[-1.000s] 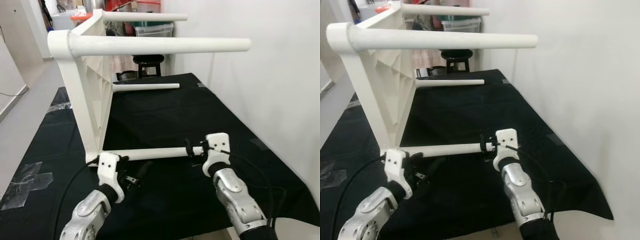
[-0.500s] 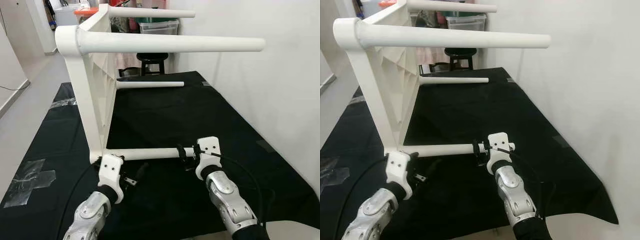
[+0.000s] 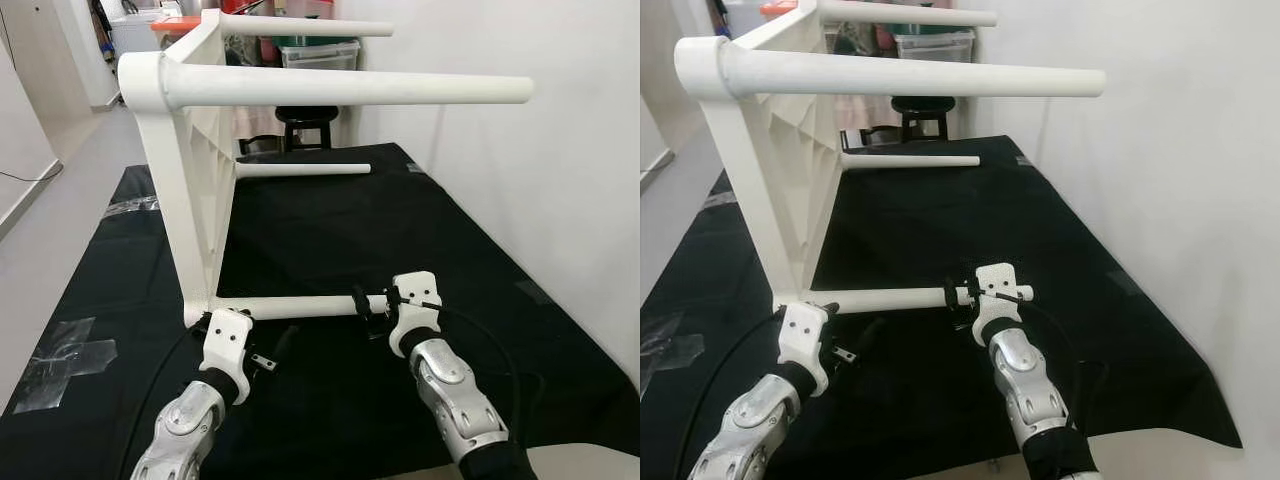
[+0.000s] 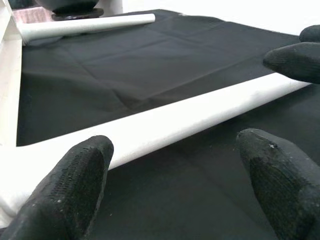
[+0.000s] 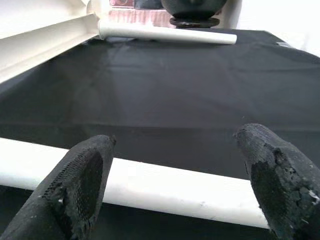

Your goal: Building children table

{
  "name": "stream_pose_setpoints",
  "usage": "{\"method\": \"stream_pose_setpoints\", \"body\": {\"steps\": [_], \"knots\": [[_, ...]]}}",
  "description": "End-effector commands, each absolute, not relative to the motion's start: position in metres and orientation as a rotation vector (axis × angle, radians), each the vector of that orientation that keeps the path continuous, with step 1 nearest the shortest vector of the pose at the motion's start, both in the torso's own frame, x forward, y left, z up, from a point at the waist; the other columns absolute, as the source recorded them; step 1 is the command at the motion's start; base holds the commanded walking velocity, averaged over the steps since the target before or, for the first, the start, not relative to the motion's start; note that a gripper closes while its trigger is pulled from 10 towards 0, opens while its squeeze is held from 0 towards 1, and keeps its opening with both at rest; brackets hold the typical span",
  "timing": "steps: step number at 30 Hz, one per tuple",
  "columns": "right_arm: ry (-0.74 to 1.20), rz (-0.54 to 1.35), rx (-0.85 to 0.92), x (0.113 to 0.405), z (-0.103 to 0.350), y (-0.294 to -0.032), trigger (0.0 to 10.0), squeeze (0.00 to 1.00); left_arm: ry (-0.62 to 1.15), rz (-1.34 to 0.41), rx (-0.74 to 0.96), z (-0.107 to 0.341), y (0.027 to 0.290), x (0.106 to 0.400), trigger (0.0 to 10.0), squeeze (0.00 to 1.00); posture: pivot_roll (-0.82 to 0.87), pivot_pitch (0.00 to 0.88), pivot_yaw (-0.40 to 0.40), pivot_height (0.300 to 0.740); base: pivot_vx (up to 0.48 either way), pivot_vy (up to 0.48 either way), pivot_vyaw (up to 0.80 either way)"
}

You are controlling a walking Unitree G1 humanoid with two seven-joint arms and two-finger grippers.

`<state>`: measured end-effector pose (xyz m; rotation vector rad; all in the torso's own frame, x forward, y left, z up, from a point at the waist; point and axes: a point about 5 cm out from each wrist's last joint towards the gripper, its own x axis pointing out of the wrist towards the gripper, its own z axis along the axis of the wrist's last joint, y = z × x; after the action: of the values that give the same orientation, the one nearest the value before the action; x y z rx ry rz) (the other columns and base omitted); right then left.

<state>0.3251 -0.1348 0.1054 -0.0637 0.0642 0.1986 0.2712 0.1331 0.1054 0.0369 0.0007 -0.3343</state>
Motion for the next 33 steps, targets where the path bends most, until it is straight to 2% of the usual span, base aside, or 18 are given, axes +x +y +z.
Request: {"method": "stream_pose_setpoints", "body": {"steps": [1,15,16,33], "knots": [[0.057,0.204,-0.037,0.3286,0.1074,-0.1331,10.0,0.0,0.002,-0.321,0.041,0.1041,0.132,0.274,10.0,0.0,-0.07,0.0,-0.018,0.74,0.0,0.0,0.0],[0.063,0.213,-0.011,0.3309,0.1058,-0.1332,10.0,0.0,-0.001,-0.328,0.029,0.1032,0.1311,0.277,10.0,0.0,-0.07,0.0,-0.017,0.74,0.0,0.0,0.0],[0.063,0.214,-0.01,0.3311,0.1056,-0.1333,10.0,0.0,-0.006,-0.328,0.023,0.1037,0.131,0.2769,0.0,0.0,-0.07,0.0,-0.016,0.74,0.0,0.0,0.0],[0.065,0.218,0.002,0.3331,0.1051,-0.1332,10.0,0.0,-0.012,-0.327,0.006,0.1032,0.1321,0.2785,0.0,0.0,-0.07,0.0,-0.014,0.74,0.0,0.0,0.0]]}}
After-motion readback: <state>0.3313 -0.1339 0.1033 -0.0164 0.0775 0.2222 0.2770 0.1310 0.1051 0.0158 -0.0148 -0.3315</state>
